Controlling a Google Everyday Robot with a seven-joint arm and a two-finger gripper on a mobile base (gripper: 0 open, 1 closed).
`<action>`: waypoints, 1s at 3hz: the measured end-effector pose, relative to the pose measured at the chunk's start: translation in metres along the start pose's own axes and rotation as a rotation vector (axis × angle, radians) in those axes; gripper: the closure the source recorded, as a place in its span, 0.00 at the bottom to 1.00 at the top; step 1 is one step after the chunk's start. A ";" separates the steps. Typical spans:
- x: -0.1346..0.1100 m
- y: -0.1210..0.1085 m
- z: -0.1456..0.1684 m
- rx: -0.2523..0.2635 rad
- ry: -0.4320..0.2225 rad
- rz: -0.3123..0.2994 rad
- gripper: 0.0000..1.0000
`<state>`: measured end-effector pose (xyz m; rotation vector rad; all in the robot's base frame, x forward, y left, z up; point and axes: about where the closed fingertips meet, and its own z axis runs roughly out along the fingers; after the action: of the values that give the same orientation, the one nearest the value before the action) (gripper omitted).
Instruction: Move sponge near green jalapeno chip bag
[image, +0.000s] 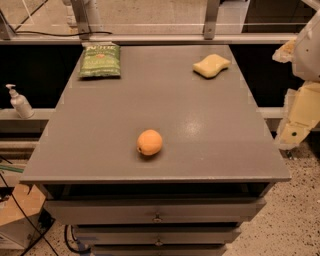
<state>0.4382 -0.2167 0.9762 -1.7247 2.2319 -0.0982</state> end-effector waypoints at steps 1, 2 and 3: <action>-0.002 -0.003 -0.002 0.016 -0.014 0.000 0.00; -0.008 -0.014 -0.001 0.036 -0.067 -0.004 0.00; -0.015 -0.036 0.007 0.044 -0.165 -0.008 0.00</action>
Offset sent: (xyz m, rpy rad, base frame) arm 0.0361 0.0050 0.0076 0.1290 -0.0903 0.0346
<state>0.4774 -0.2112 0.9816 -1.6553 2.0895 -0.0064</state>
